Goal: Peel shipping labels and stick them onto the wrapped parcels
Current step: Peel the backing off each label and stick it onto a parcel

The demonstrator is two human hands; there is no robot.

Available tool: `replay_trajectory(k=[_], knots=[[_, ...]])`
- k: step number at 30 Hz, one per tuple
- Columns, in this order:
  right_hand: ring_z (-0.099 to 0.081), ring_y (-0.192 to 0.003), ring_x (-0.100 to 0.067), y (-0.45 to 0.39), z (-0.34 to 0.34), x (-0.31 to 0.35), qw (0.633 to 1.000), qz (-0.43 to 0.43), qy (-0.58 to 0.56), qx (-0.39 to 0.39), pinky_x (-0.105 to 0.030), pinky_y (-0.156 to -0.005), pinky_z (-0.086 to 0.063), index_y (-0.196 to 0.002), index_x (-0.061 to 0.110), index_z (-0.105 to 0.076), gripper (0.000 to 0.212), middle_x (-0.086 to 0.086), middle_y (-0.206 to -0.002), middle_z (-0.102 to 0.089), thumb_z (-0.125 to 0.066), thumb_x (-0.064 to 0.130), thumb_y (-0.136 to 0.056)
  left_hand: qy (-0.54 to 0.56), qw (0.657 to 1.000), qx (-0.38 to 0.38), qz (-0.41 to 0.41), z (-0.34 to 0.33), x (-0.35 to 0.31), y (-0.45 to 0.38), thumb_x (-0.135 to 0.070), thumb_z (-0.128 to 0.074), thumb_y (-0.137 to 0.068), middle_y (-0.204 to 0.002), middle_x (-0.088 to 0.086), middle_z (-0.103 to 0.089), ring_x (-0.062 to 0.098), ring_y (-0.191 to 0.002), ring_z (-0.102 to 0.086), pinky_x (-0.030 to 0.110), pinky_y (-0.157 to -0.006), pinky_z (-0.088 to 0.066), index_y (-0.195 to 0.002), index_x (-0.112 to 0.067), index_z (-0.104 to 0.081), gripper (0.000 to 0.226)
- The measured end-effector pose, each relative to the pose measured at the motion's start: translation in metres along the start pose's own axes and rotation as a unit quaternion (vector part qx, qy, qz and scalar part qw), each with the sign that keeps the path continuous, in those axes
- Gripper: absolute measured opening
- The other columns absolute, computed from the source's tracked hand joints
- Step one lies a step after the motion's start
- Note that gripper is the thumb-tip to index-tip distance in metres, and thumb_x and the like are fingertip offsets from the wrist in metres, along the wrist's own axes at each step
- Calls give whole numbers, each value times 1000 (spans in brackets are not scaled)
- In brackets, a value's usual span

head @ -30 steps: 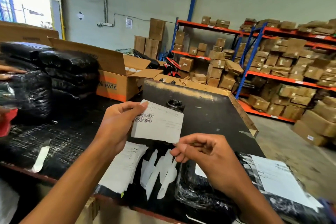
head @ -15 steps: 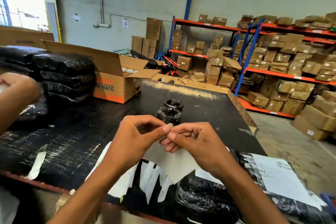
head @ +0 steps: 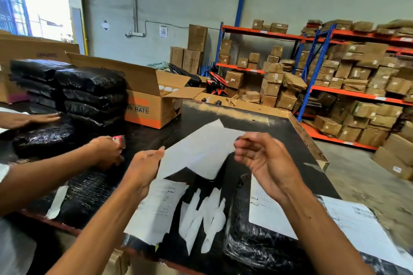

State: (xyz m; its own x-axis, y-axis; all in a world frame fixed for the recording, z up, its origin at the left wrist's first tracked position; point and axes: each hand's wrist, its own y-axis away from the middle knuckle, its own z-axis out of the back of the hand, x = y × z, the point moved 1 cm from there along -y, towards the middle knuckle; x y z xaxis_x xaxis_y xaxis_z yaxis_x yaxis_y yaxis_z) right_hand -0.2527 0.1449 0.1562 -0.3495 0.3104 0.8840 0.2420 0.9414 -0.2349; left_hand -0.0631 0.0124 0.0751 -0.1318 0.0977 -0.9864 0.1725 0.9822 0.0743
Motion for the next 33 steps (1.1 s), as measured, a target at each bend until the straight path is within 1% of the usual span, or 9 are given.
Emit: replay_trajectory(k=[5, 9, 12, 15, 18, 24, 29, 31, 33], knots=[[-66, -58, -8, -16, 11, 22, 984, 91, -129, -84, -19, -56, -55, -68, 10, -68, 25, -1, -63, -69, -52, 7, -87, -23, 999, -3, 30, 0, 14, -7, -19, -54, -96, -44, 0, -60, 7, -33, -53, 14, -37, -39, -68, -5, -64, 33], [-67, -63, -5, -28, 18, 39, 968, 147, -153, -132, -18, -61, -55, -80, 9, -63, 15, 2, -66, -70, -52, 9, -90, -7, 997, -62, 39, 12, 19, -25, -20, -53, -97, -54, 7, -51, 16, -47, -45, 21, -42, -30, -61, -10, -54, 37], [-65, -64, -7, -35, 25, 50, 961, 175, -154, -148, -19, -62, -54, -81, 10, -63, 13, 2, -65, -69, -53, 10, -89, 14, 996, -91, 18, 22, 19, -33, -17, -51, -97, -36, -4, -38, 9, -32, -33, 22, -43, -23, -56, -16, -42, 42], [-63, -58, -9, -41, 26, 54, 973, 166, -28, -159, -21, -58, -54, -80, 9, -63, 15, 1, -61, -68, -53, 11, -90, 3, 996, -87, -15, 21, 15, -28, -20, -46, -99, -33, -9, -37, 5, -28, -30, 16, -36, -24, -58, -16, -41, 42], [-63, -59, -16, -46, 21, 40, 963, 43, 250, -85, -23, -58, -54, -84, 4, -64, 19, -6, -66, -69, -50, 12, -94, -14, 995, -81, -58, 16, 7, -18, -23, -47, -100, -47, 2, -50, 12, -38, -35, 21, -40, -27, -62, -11, -51, 40], [-62, -57, -15, -57, 9, -28, 792, -190, 576, 72, -24, -54, -52, -90, -5, -66, 26, -11, -75, -71, -52, 17, -92, -52, 985, -96, -132, 26, -10, -9, -33, -44, -100, -57, 4, -71, 9, -37, -57, 22, -41, -36, -84, -17, -61, 29], [-61, -55, -17, -67, 9, -85, 650, -231, 709, 144, -24, -51, -51, -77, 3, -64, 24, -11, -79, -72, -50, 17, -89, -51, 984, -72, -153, 33, -9, -2, -34, -52, -96, -78, 9, -74, 18, -65, -71, 27, -58, -50, -86, -21, -67, 22], [-67, -71, -24, -65, 10, -104, 586, -276, 735, 203, -31, -69, -57, -87, -3, -67, 25, -14, -94, -73, -45, 8, -91, -52, 985, -49, -155, 30, -5, 3, -31, -55, -94, -84, 8, -74, 20, -72, -72, 25, -61, -54, -91, -20, -69, 18], [-66, -81, -30, -59, 9, -113, 542, -246, 773, 219, -36, -74, -55, -84, 0, -63, 12, -13, -87, -69, -53, 3, -88, -44, 985, -24, -163, 28, -1, 6, -25, -57, -93, -90, 3, -74, 18, -77, -72, 22, -64, -56, -101, -17, -70, 18]])
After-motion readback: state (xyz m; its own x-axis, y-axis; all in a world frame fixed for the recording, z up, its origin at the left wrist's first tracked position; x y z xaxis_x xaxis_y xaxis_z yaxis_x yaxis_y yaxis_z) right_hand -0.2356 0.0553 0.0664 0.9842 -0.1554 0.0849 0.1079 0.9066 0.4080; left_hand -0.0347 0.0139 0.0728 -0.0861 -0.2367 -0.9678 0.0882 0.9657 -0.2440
